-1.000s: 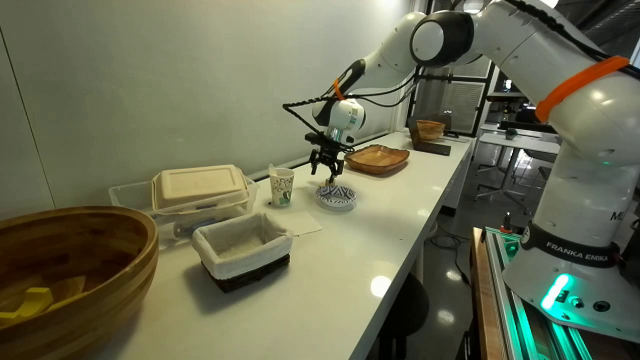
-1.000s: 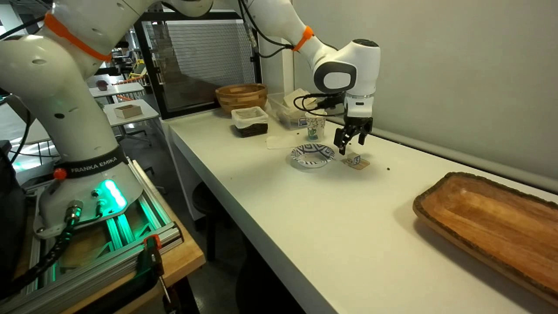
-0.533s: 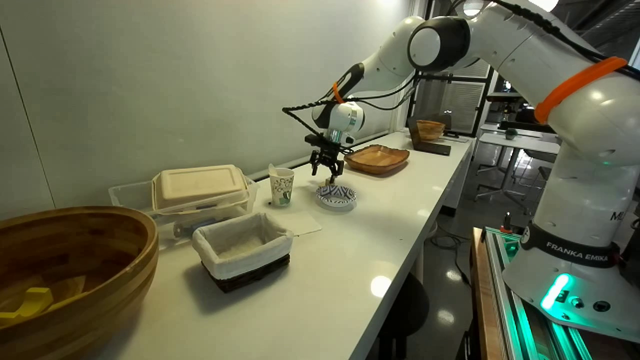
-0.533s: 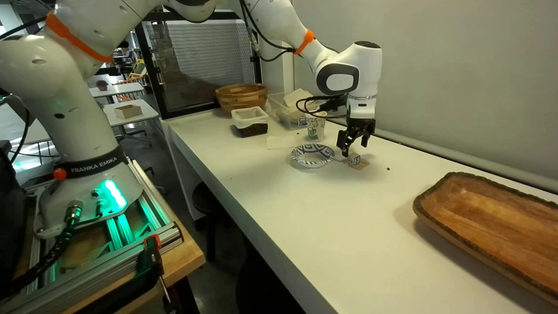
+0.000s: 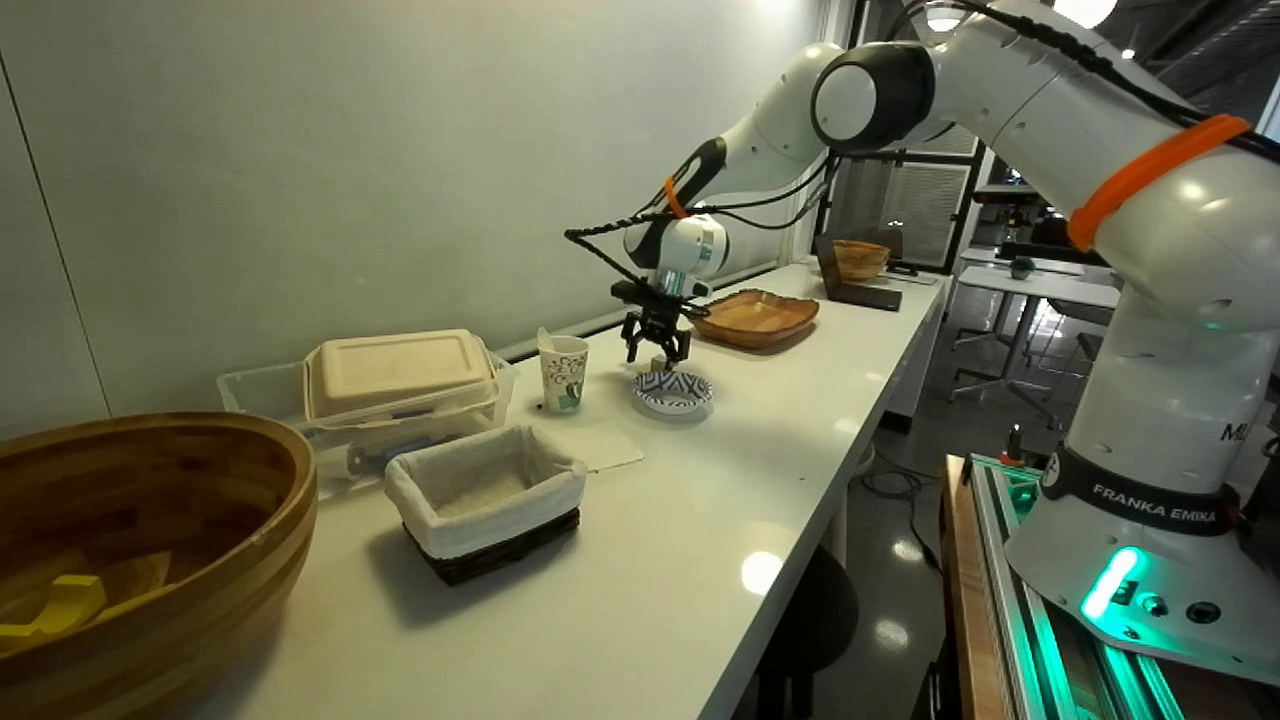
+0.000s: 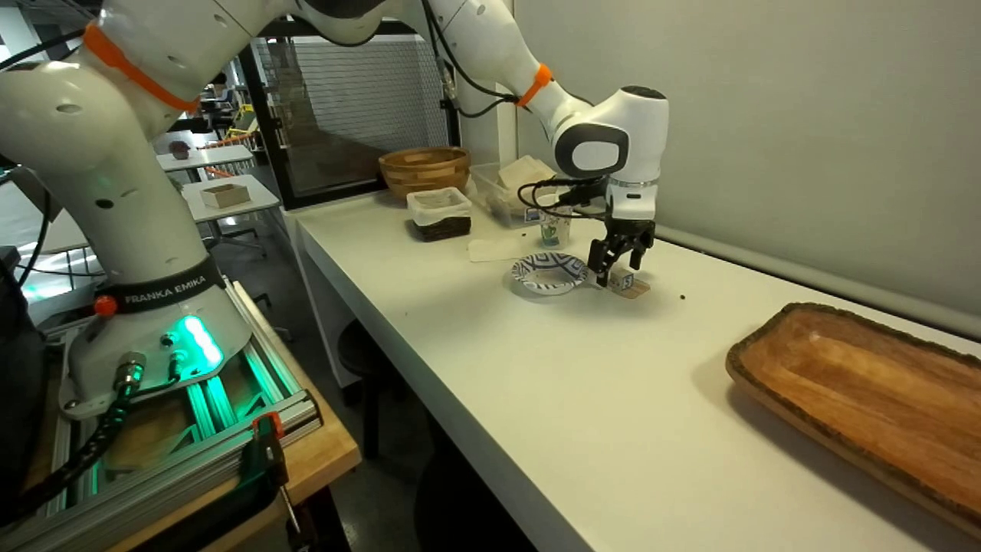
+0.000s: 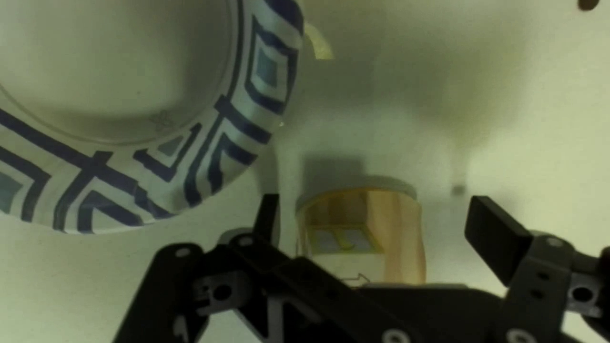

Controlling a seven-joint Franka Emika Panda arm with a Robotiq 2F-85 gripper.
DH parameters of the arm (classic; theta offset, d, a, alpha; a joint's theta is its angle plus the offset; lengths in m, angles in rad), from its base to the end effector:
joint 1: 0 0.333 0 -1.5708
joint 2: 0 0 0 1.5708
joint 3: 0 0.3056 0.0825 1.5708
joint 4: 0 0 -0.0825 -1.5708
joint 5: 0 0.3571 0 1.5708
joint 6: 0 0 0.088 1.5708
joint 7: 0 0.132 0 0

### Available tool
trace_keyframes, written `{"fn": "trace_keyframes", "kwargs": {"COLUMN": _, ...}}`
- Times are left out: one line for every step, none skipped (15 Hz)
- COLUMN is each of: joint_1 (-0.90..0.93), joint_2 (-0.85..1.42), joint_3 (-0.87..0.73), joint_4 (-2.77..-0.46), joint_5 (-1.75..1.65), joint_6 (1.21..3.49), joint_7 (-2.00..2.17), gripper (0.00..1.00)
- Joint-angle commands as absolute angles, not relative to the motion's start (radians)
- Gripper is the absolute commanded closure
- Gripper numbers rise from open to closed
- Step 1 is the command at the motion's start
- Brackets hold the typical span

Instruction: Put the plaque and the block in the bowl

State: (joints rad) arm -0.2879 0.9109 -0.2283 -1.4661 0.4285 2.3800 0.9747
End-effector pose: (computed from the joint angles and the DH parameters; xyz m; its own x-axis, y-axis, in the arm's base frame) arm 0.6186 -0.3102 0.1345 -0.1329 -0.9871 -0.0892 -0.9860 0.1409 -0.0896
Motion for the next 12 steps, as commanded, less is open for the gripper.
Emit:
{"fn": "trace_keyframes", "kwargs": {"joint_1": -0.295, "joint_2": 0.935, "joint_3": -0.231, "joint_4": -1.452, "joint_5": 0.396, "joint_6": 2.374, "joint_7": 0.986, "gripper": 0.00}}
{"fn": "trace_keyframes", "kwargs": {"joint_1": -0.295, "joint_2": 0.940, "joint_3": -0.232, "joint_4": -1.449, "joint_5": 0.388, "joint_6": 2.374, "joint_7": 0.981, "gripper": 0.00}}
{"fn": "trace_keyframes", "kwargs": {"joint_1": -0.295, "joint_2": 0.945, "joint_3": -0.234, "joint_4": -1.446, "joint_5": 0.380, "joint_6": 2.374, "joint_7": 0.980, "gripper": 0.00}}
{"fn": "trace_keyframes", "kwargs": {"joint_1": -0.295, "joint_2": 0.948, "joint_3": -0.233, "joint_4": -1.443, "joint_5": 0.375, "joint_6": 2.380, "joint_7": 0.975, "gripper": 0.00}}
{"fn": "trace_keyframes", "kwargs": {"joint_1": -0.293, "joint_2": 0.948, "joint_3": -0.235, "joint_4": -1.441, "joint_5": 0.369, "joint_6": 2.383, "joint_7": 0.975, "gripper": 0.00}}
{"fn": "trace_keyframes", "kwargs": {"joint_1": -0.291, "joint_2": 0.948, "joint_3": -0.236, "joint_4": -1.439, "joint_5": 0.363, "joint_6": 2.383, "joint_7": 0.975, "gripper": 0.00}}
{"fn": "trace_keyframes", "kwargs": {"joint_1": -0.290, "joint_2": 0.948, "joint_3": -0.238, "joint_4": -1.437, "joint_5": 0.355, "joint_6": 2.386, "joint_7": 0.976, "gripper": 0.00}}
{"fn": "trace_keyframes", "kwargs": {"joint_1": -0.289, "joint_2": 0.950, "joint_3": -0.243, "joint_4": -1.434, "joint_5": 0.345, "joint_6": 2.381, "joint_7": 0.979, "gripper": 0.00}}
{"fn": "trace_keyframes", "kwargs": {"joint_1": -0.287, "joint_2": 0.951, "joint_3": -0.247, "joint_4": -1.431, "joint_5": 0.336, "joint_6": 2.383, "joint_7": 0.982, "gripper": 0.00}}
{"fn": "trace_keyframes", "kwargs": {"joint_1": -0.287, "joint_2": 0.950, "joint_3": -0.251, "joint_4": -1.428, "joint_5": 0.328, "joint_6": 2.377, "joint_7": 0.985, "gripper": 0.00}}
{"fn": "trace_keyframes", "kwargs": {"joint_1": -0.284, "joint_2": 0.951, "joint_3": -0.258, "joint_4": -1.423, "joint_5": 0.319, "joint_6": 2.378, "joint_7": 0.990, "gripper": 0.00}}
{"fn": "trace_keyframes", "kwargs": {"joint_1": -0.288, "joint_2": 0.952, "joint_3": -0.257, "joint_4": -1.417, "joint_5": 0.317, "joint_6": 2.378, "joint_7": 0.989, "gripper": 0.00}}
